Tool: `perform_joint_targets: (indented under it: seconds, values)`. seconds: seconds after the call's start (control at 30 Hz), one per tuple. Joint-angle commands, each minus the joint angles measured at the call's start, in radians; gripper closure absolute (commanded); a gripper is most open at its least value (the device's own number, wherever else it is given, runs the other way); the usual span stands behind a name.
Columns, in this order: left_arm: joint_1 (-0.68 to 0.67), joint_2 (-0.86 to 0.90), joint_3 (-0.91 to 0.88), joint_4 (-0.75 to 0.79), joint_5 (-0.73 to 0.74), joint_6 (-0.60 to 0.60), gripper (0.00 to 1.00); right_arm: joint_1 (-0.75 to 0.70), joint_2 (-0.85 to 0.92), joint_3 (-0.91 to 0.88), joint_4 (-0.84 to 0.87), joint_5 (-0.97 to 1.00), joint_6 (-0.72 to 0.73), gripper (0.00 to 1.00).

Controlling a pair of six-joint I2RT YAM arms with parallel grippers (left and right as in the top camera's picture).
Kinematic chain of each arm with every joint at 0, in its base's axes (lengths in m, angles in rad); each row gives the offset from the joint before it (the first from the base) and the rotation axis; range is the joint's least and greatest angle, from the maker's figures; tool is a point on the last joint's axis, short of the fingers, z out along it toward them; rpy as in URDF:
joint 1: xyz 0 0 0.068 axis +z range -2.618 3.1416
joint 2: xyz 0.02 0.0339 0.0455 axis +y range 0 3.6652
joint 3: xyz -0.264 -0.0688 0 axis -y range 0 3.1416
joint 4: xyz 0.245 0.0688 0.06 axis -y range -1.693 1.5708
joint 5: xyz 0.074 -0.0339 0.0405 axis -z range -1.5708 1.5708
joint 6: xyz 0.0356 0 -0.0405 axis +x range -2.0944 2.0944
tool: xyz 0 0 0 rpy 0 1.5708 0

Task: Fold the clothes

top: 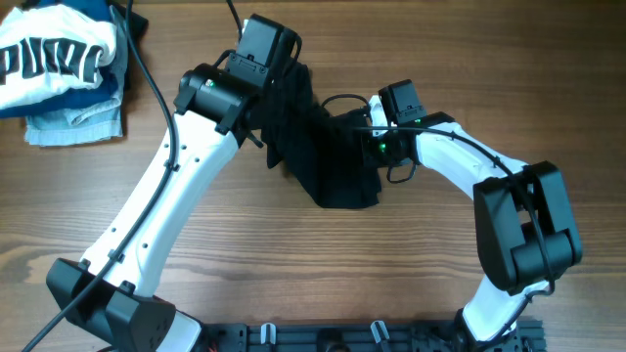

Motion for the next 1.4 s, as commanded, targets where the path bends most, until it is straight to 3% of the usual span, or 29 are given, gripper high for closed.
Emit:
perform_joint_targets:
  seconds: [0.0,0.03,0.07,0.1,0.23,0.63,0.9,1.23,1.37]
  values:
    - [0.005,-0.002,0.011,0.003,-0.024,-0.013,0.96,0.015,0.055,-0.008,-0.001,0.023,0.008,0.58]
    - [0.005,-0.002,0.011,0.003,-0.024,-0.013,0.96,0.018,0.061,-0.008,-0.001,0.024,0.009,0.63]
    - [0.005,-0.002,0.011,0.003,-0.024,-0.013,0.96,0.018,0.064,-0.008,-0.002,0.024,0.025,0.75]
    - [0.005,-0.002,0.011,0.003,-0.024,-0.013,0.96,0.013,0.064,-0.008,-0.001,0.024,0.052,0.96]
    - [0.005,-0.002,0.011,0.004,-0.024,-0.013,0.96,-0.073,0.035,-0.005,-0.019,0.021,0.074,0.96]
    - [0.071,-0.002,0.011,0.004,-0.024,-0.018,0.96,-0.491,-0.179,0.101,-0.166,-0.032,-0.148,0.96]
    - [0.097,-0.002,0.011,0.004,-0.024,-0.039,0.96,-0.701,-0.188,0.161,-0.199,-0.119,-0.146,0.96]
    - [0.097,-0.002,0.011,0.005,-0.025,-0.039,0.96,-0.737,-0.216,0.360,-0.324,-0.389,-0.238,0.96]
    - [0.097,-0.031,0.025,0.009,-0.117,-0.040,0.96,-0.737,-0.285,0.455,-0.369,-0.356,-0.230,0.96]
